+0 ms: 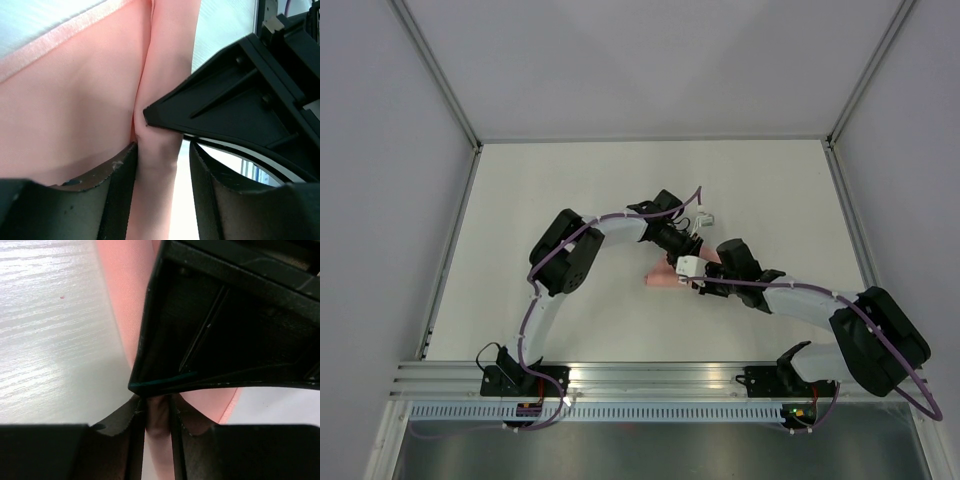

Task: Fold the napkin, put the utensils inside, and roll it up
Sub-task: Roll the napkin at the center of the board.

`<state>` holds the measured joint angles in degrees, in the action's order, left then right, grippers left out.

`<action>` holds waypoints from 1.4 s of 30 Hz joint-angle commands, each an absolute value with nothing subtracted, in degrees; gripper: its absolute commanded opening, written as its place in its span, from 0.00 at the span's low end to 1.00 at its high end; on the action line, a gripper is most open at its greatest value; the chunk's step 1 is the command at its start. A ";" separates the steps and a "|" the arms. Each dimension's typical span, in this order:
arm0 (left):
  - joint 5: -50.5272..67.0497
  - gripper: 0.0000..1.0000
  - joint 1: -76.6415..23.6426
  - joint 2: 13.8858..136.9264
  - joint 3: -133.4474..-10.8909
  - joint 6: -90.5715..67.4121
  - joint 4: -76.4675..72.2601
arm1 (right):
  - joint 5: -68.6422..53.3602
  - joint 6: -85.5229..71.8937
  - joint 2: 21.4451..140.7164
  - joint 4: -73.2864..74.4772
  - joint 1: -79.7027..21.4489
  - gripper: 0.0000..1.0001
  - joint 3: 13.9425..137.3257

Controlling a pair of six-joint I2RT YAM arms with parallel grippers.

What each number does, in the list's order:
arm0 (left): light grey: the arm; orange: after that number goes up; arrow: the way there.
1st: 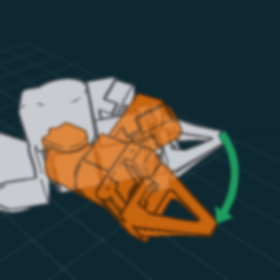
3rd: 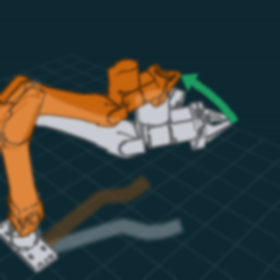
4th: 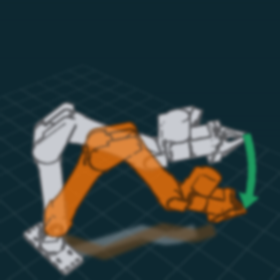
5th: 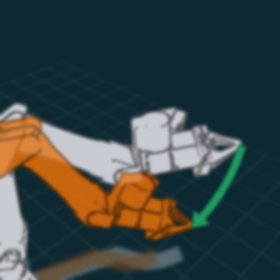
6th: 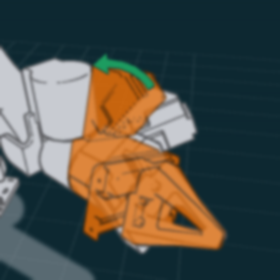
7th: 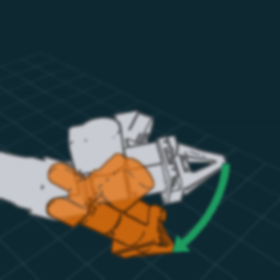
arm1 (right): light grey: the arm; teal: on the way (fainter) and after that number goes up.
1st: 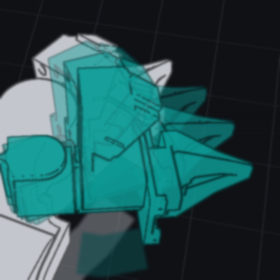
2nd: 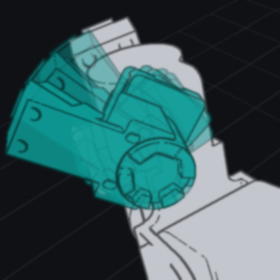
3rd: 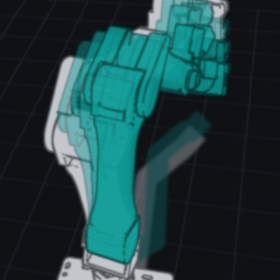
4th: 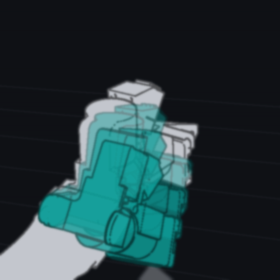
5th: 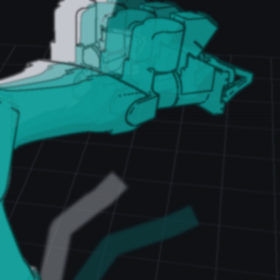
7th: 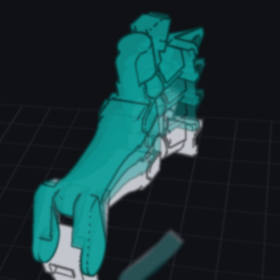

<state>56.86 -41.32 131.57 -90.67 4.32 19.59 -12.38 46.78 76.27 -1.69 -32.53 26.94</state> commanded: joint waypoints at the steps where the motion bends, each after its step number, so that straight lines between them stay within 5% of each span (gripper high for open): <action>1: 47.99 0.54 -40.78 129.56 -87.80 4.75 23.21 | -12.92 46.93 77.08 3.33 -32.34 0.26 28.74; 14: 36.59 0.58 -35.78 113.14 -82.10 0.62 12.24 | -25.83 49.92 86.11 22.38 -26.73 0.22 41.38; 23: 21.98 0.58 -35.95 96.97 -63.23 -5.54 -9.89 | -35.67 58.79 101.75 44.26 -20.22 0.21 59.47; 32: 5.90 0.63 -46.83 88.95 -45.37 8.41 -25.48 | -40.25 66.96 117.23 62.39 -16.27 0.21 75.82; 42: -1.76 0.65 -60.02 98.60 -50.09 23.37 -23.30 | -41.66 70.31 127.96 71.98 -14.77 0.22 86.48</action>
